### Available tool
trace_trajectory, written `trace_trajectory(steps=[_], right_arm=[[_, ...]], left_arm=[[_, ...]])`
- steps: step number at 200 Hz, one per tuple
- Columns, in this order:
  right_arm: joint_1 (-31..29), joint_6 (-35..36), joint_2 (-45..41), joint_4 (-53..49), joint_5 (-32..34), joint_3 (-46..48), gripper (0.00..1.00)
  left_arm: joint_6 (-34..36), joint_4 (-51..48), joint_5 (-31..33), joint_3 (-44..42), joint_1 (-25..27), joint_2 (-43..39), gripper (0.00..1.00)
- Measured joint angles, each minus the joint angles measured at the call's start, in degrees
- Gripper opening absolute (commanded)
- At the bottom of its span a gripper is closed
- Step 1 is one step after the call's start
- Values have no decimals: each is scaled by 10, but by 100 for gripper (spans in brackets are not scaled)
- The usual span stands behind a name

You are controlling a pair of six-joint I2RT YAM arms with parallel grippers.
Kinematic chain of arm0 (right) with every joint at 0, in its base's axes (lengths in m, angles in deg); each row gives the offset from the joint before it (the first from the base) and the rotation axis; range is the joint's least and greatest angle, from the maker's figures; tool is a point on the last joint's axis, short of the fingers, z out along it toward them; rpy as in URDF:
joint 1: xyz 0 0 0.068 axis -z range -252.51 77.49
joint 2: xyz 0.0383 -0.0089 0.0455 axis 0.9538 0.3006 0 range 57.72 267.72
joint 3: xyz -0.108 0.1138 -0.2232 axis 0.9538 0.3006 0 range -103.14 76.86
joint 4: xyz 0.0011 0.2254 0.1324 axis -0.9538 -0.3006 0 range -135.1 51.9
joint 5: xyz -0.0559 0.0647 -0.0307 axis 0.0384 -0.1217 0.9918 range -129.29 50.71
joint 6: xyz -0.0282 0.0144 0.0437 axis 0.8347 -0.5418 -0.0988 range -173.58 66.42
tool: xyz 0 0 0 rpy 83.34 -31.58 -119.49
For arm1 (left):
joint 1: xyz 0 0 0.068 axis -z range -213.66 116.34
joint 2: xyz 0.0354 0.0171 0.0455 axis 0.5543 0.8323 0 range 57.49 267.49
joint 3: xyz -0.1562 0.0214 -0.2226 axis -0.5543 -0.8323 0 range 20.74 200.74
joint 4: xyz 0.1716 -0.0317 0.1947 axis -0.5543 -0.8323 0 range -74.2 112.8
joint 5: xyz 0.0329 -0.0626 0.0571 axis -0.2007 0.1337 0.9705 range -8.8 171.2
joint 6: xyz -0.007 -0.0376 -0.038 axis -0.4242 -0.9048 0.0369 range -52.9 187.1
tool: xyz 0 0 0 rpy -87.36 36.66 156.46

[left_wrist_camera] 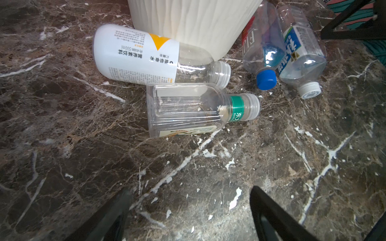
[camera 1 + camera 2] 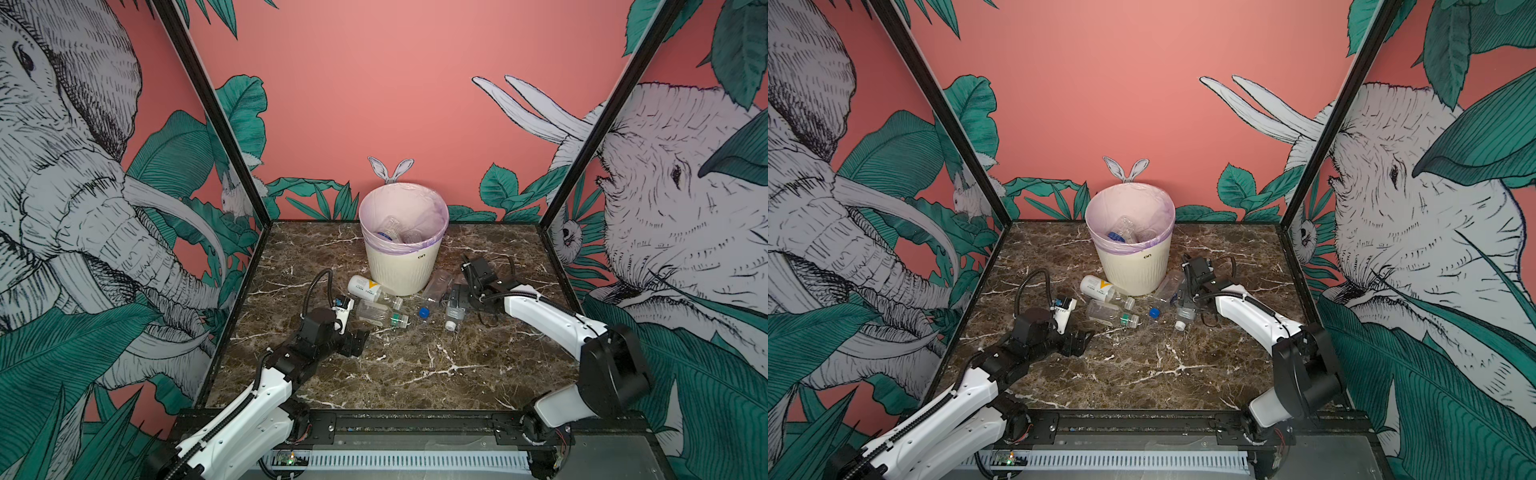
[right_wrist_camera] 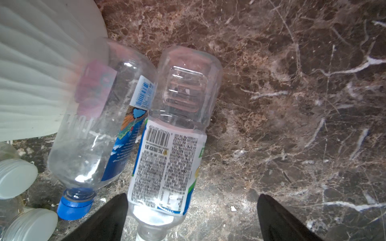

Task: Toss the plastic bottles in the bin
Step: 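Lower the right gripper onto a clear bottle with blue-and-white label and close it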

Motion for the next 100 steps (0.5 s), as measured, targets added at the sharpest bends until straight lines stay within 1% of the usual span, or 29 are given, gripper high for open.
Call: trace_trajectory(steps=[49,100], right_arm=[[14,-1,54,-4,-24,-57,99],[36,-5,116,-35,-43,-106,99]], left_arm=[[0,0,9,0,0,0,91],[0,0,12,0,0,0,91]])
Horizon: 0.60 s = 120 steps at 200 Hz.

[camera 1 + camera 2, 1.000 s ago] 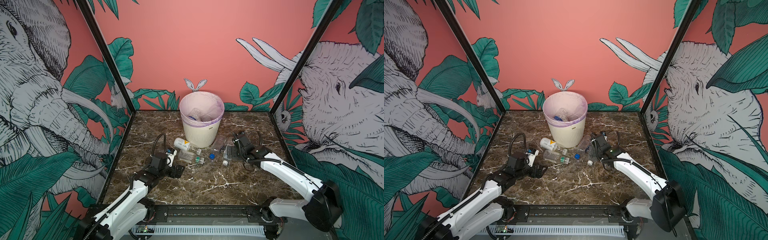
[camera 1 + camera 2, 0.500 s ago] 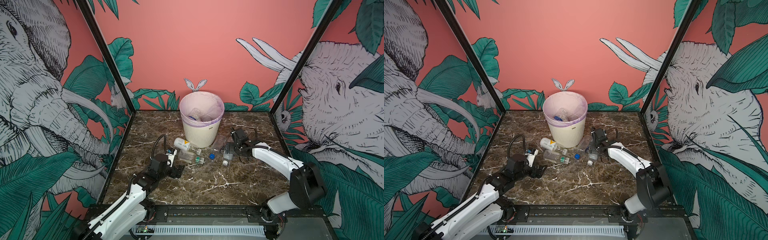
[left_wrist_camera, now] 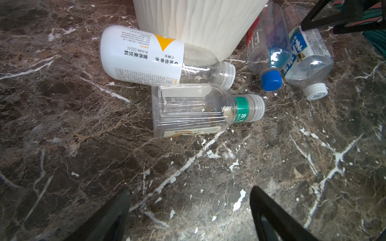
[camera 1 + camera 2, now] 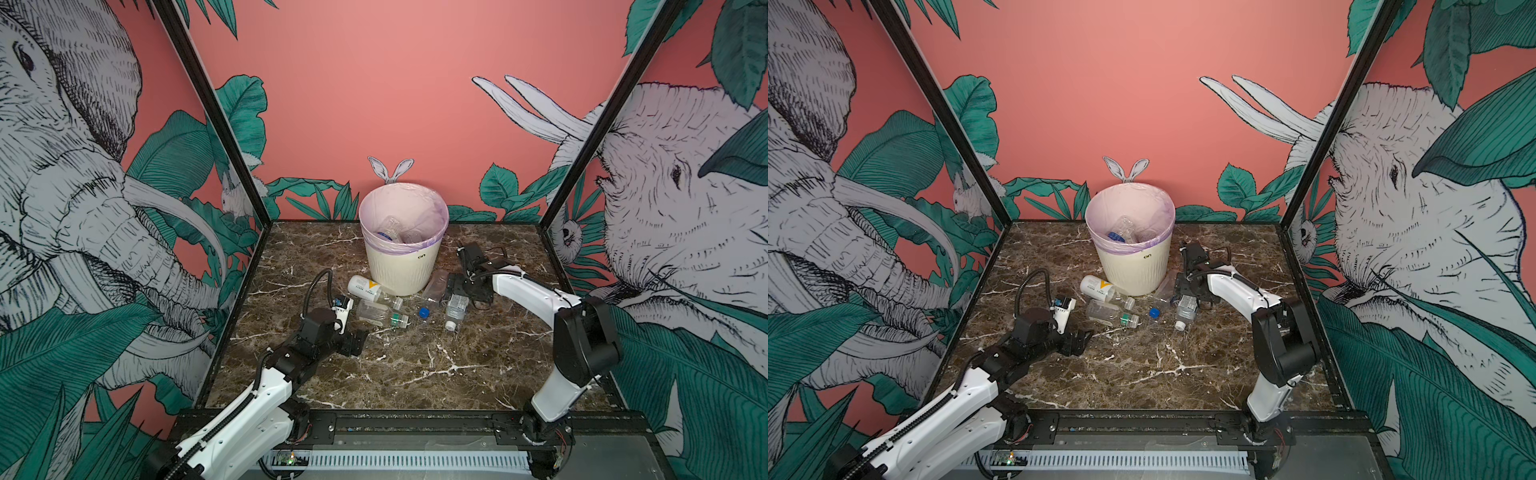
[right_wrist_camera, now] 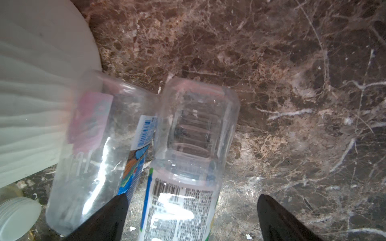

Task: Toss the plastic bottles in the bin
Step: 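Lower the right gripper onto a clear bottle with blue-and-white label and close it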

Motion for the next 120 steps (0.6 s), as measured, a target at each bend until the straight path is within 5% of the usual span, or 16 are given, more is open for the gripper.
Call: trace_trajectory(steps=[120], right_arm=[[10,-11,76,-16,-55,-24,90]], left_arm=[[0,0,9,-7,0,-13,91]])
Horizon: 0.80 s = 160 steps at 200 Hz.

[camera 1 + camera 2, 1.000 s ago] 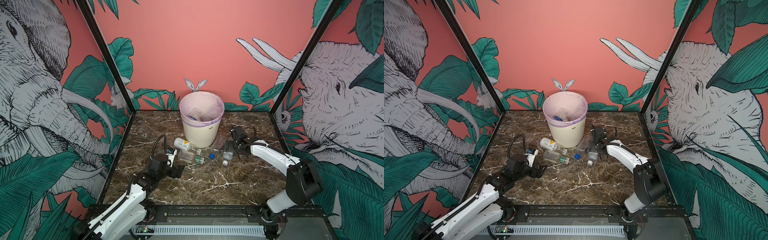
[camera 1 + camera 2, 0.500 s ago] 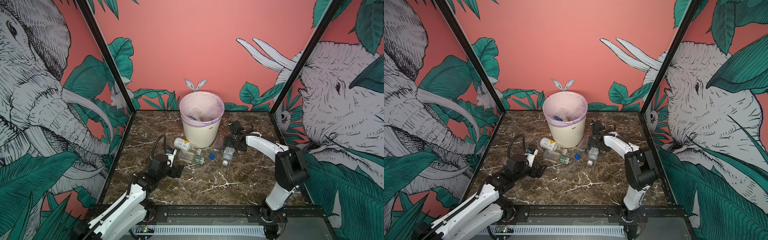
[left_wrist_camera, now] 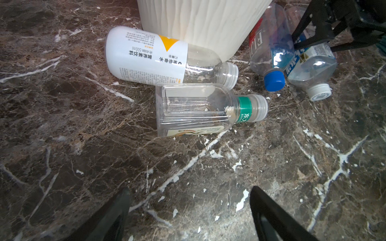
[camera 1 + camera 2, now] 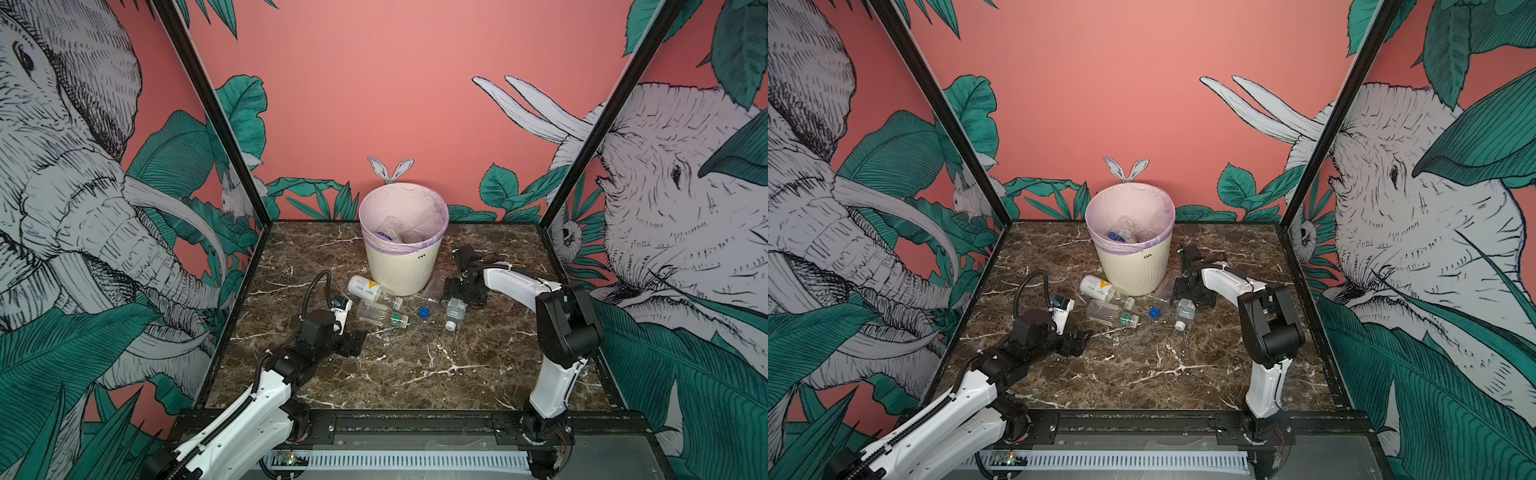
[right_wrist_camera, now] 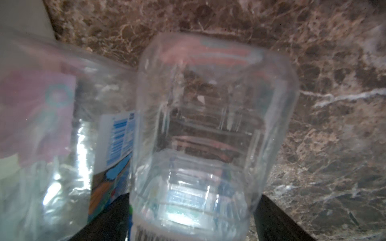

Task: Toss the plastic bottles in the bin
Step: 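Lower the right gripper onto a clear bottle with blue-and-white label and close it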

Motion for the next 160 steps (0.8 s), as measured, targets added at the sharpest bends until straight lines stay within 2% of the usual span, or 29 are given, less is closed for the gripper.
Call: trace_trajectory(steps=[40,160], right_arm=[[8,0,16,1,-10,0,86],[13,3,37,4,-23,-1,84]], left_arm=[[0,0,0,-1,0,-2,91],[0,0,0,-1,0,-4,91]])
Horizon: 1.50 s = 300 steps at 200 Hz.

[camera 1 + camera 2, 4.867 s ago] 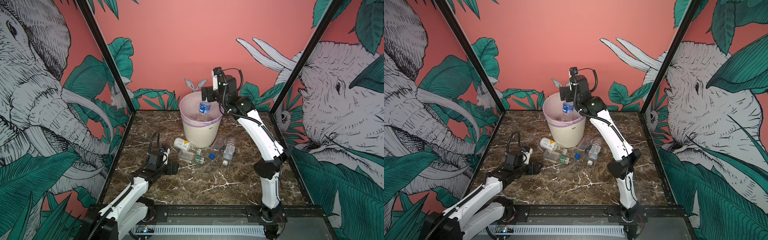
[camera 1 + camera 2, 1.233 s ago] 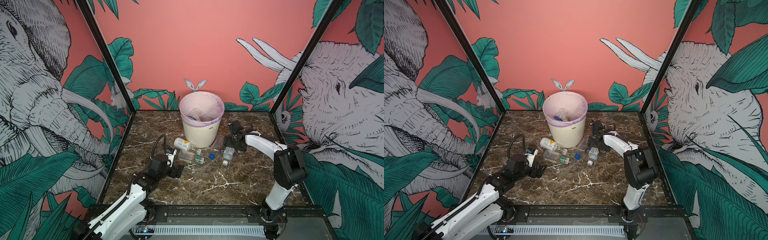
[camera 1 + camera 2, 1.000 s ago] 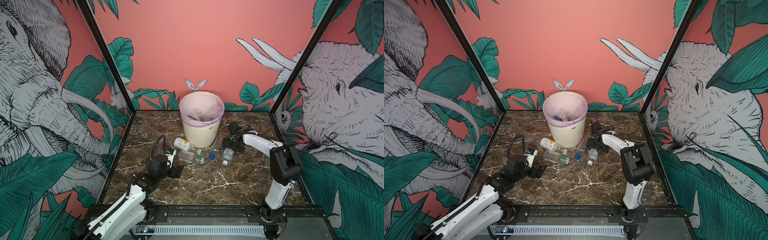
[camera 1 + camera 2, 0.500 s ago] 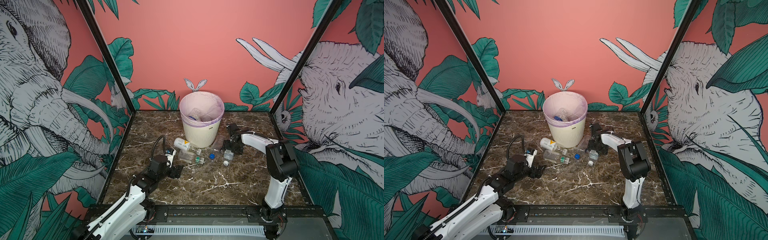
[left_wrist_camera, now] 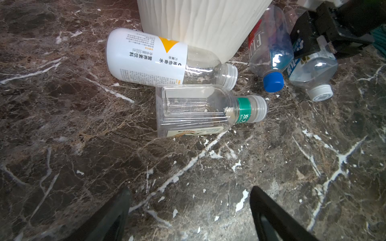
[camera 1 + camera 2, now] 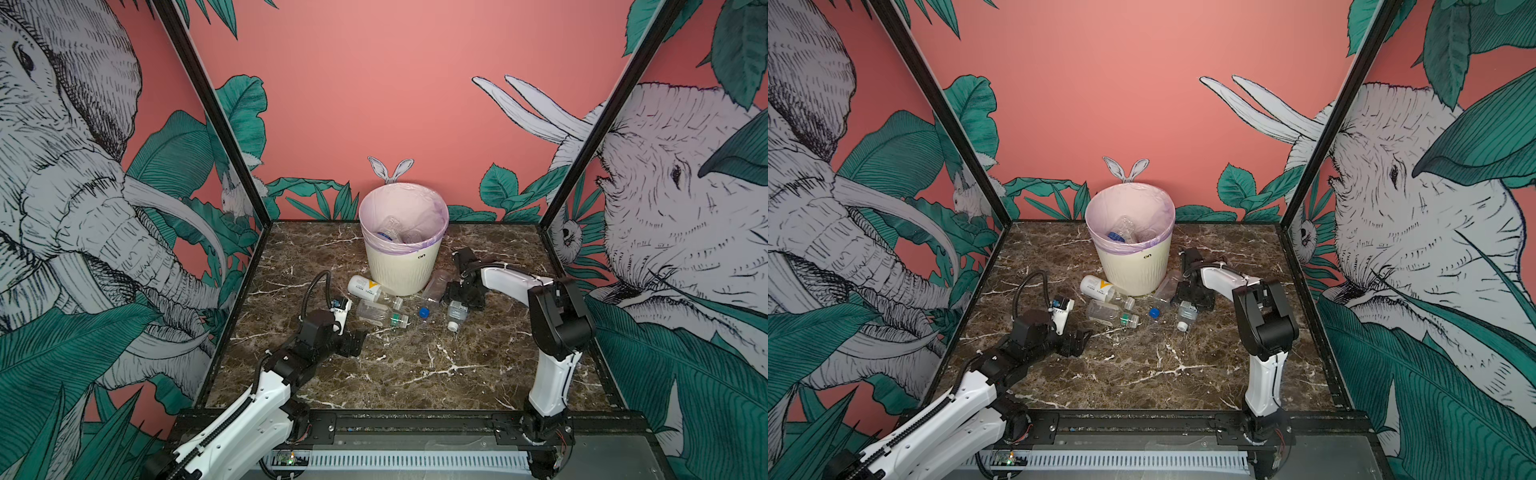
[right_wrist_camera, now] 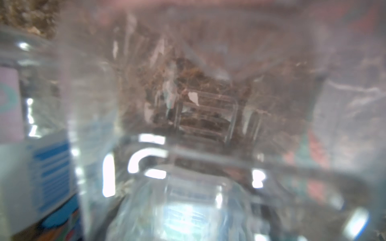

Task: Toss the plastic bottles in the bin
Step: 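Lower the right gripper onto a clear bottle with blue-and-white label and close it, then lift the clear bottle with the right gripper and carry it over the bin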

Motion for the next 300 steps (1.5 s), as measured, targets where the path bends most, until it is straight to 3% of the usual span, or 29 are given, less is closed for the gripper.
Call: trace_trajectory(steps=[84,185,300], right_arm=[[2,4,21,-4,-2,-30,83],[5,19,20,-3,0,-24,68],[9,45,-11,47,-7,25,34]], left_arm=[[0,0,0,0,0,0,91],[0,0,1,0,0,0,91],[0,0,2,0,0,0,91]])
